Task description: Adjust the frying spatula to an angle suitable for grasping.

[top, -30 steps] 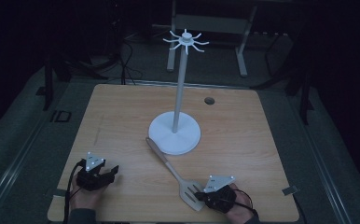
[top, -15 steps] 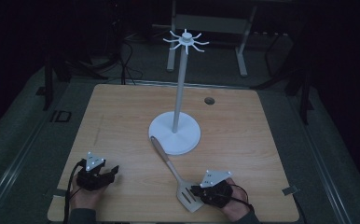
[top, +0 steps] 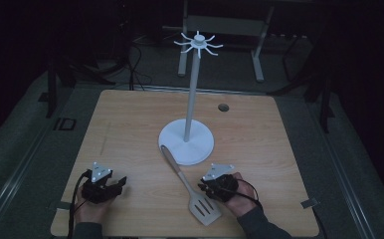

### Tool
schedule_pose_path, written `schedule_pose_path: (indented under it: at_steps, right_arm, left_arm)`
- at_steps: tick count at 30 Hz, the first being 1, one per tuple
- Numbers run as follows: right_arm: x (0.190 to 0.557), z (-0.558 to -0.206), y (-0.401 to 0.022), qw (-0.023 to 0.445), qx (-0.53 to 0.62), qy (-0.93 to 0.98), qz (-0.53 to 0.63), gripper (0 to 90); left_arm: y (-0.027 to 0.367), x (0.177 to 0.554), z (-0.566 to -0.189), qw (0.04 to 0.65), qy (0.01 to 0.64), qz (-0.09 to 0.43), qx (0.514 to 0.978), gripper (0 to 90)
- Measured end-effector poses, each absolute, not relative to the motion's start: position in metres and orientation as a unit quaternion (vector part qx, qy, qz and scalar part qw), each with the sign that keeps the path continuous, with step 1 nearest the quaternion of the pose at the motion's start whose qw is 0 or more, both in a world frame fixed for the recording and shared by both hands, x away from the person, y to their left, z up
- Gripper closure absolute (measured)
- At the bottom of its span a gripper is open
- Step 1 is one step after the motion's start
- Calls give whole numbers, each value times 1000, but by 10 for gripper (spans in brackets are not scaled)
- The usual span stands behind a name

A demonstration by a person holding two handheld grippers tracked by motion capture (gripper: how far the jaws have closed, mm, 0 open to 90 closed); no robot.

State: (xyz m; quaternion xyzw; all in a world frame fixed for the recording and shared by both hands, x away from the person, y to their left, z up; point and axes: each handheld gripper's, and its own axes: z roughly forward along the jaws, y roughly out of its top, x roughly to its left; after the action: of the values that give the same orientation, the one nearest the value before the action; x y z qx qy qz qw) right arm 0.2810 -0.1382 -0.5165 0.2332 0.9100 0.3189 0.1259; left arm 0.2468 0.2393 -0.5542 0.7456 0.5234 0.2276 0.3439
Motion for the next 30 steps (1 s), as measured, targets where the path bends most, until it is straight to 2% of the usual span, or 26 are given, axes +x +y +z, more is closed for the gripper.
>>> schedule_pose_path:
  at_steps: [10, 22, 26, 30]
  right_arm:
    - [311, -517, -110, 119, 255, 916, 286, 714]
    - [335, -532, -72, 59, 291, 912, 282, 654]
    - [337, -537, -63, 61, 294, 913, 276, 645]
    - [337, -541, -51, 78, 298, 917, 252, 681]
  left_arm:
    - [239, 247, -554, 341, 523, 227, 748, 405]
    - [238, 247, -554, 341, 521, 228, 748, 404]
    - [238, 247, -554, 341, 520, 228, 749, 404]
    - [237, 247, -554, 339, 519, 230, 750, 405]
